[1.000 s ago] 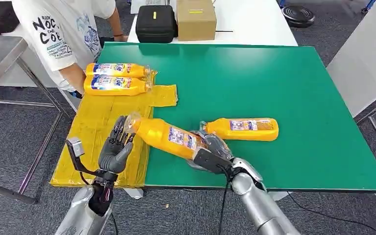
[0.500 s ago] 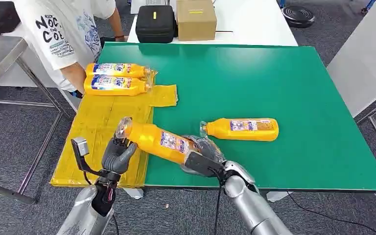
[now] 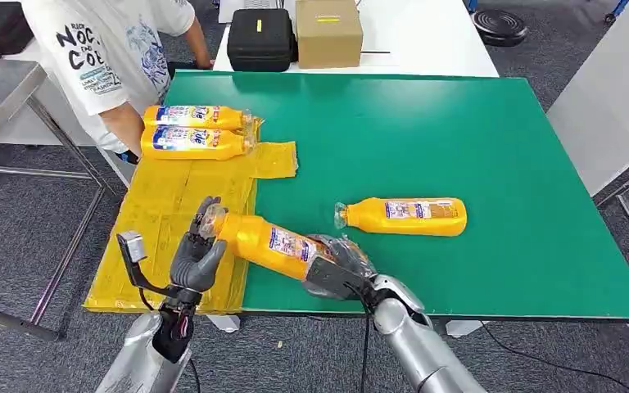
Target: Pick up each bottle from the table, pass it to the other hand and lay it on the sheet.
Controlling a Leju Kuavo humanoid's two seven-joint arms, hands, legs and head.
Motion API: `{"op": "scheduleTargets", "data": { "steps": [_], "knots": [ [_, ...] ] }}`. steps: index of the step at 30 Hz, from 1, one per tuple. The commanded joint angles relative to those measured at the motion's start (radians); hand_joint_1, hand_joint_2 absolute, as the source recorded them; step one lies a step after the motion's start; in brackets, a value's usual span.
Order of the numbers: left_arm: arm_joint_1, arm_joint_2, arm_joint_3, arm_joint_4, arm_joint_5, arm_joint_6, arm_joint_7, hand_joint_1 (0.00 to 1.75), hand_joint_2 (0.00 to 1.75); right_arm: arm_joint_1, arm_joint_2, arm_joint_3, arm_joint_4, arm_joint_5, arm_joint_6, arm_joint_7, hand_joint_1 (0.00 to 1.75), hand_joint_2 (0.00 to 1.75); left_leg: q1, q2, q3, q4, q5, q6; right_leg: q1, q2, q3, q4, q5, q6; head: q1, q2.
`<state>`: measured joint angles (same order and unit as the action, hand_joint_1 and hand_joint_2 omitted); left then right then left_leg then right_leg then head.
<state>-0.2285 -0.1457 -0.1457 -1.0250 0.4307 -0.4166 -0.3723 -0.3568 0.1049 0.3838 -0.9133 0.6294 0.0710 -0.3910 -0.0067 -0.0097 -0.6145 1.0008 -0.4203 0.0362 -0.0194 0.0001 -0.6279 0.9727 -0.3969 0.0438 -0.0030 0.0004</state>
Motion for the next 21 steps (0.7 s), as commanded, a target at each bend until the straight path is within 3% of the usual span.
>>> {"op": "scheduleTargets", "data": {
  "steps": [1, 21],
  "knots": [
    [-0.005, 0.014, -0.005, 0.007, 0.002, -0.004, 0.011, 0.0, 1.75, -0.044, -0.008, 0.019, 0.076, 0.004, -0.005, 0.005, 1.75, 1.75, 0.001, 0.001, 0.004, 0.0, -0.002, -0.002, 0.001, 0.001, 0.004, 0.0, -0.001, -0.002, 0.0, 0.0],
    [-0.057, -0.01, -0.037, 0.06, -0.033, 0.027, 0.029, 0.0, 1.75, -0.111, 0.059, 0.111, 0.065, 0.015, 0.026, 0.02, 1.75, 1.75, 0.002, 0.001, 0.005, 0.001, -0.002, -0.002, 0.002, 0.0, 0.005, 0.0, -0.002, -0.002, 0.0, 0.0]
  ]
}}
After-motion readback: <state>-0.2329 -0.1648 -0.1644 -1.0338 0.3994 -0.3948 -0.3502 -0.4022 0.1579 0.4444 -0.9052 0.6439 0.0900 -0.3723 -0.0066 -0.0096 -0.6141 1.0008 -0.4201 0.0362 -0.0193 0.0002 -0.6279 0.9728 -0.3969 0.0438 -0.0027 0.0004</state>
